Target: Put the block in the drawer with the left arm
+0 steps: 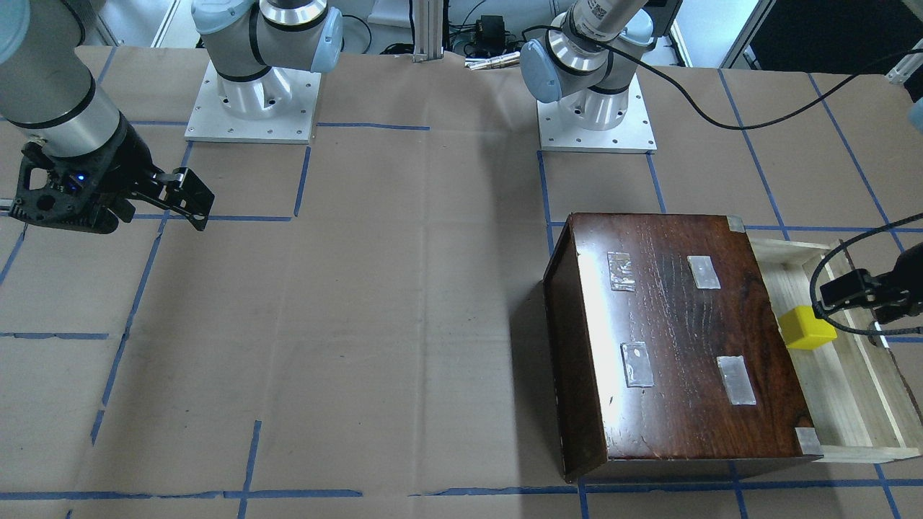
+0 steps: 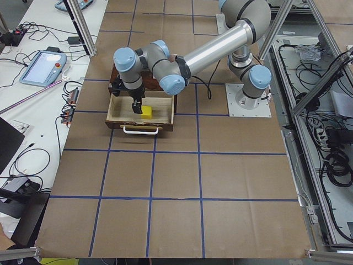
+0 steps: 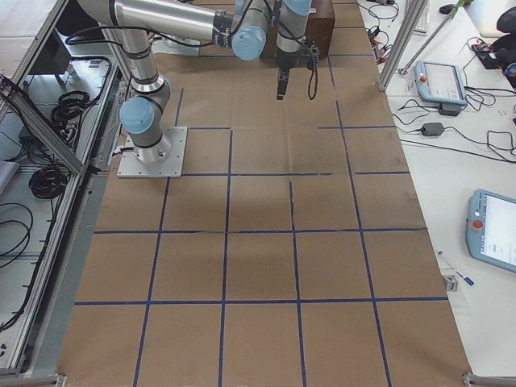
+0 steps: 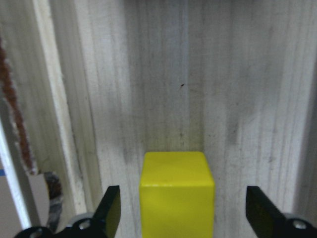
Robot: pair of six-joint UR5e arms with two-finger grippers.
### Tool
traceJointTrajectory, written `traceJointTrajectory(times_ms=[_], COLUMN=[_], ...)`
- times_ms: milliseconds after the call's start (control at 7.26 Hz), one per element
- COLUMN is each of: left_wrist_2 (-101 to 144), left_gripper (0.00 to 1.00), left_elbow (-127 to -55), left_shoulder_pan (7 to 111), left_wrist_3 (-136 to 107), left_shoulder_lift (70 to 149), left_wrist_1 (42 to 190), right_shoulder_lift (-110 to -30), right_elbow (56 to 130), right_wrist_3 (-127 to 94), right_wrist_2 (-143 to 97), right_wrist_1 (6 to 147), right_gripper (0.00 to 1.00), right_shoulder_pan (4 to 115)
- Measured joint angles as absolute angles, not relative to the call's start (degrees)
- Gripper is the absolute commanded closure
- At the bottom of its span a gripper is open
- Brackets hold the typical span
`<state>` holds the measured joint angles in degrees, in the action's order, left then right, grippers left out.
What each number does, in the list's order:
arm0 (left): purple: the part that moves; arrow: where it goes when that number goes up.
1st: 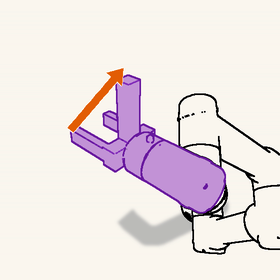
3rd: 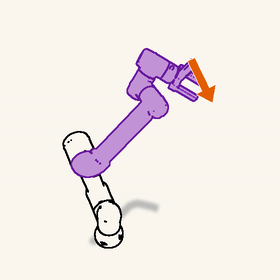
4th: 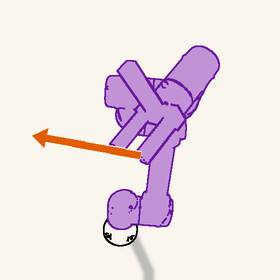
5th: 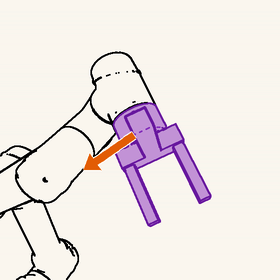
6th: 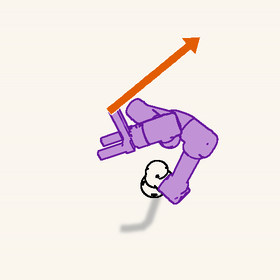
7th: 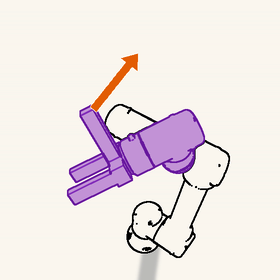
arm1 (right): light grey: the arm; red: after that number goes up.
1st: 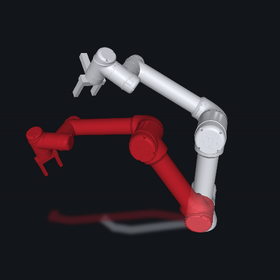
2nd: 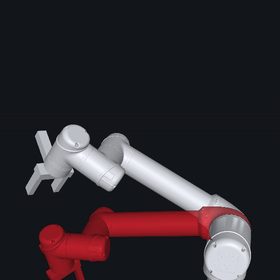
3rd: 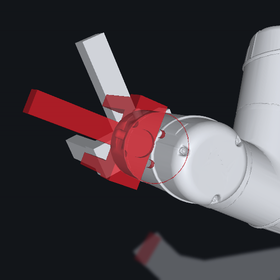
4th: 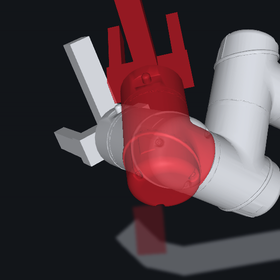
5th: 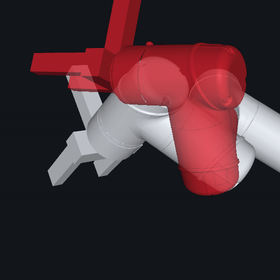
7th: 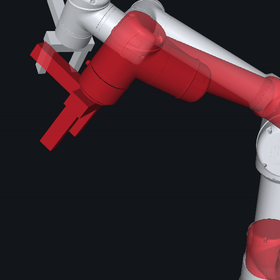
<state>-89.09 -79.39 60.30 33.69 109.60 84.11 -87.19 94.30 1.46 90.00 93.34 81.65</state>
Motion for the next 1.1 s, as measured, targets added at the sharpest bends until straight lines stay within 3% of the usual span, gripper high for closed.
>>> traceJointTrajectory(times_ms=[413,826,1102], left_wrist_2=[-90.18,-92.62,-92.37], left_gripper=[0.01,0.01,0.01], left_elbow=[-79.67,-80.34,-84.39], left_shoulder_pan=[67.77,79.35,83.91], left_wrist_3=[22.16,8.55,3.61], left_shoulder_lift=[102.02,99.58,96.82], left_wrist_1=[91.69,92.8,92.5], right_shoulder_lift=[-87.19,-87.19,-87.19], right_elbow=[94.31,94.29,94.28], right_wrist_3=[1.46,1.41,1.41], right_wrist_2=[90.0,90.0,90.0], right_wrist_1=[93.34,93.34,93.34], right_gripper=[0.0,0.0,0.0], right_shoulder_pan=[81.65,81.65,81.65])
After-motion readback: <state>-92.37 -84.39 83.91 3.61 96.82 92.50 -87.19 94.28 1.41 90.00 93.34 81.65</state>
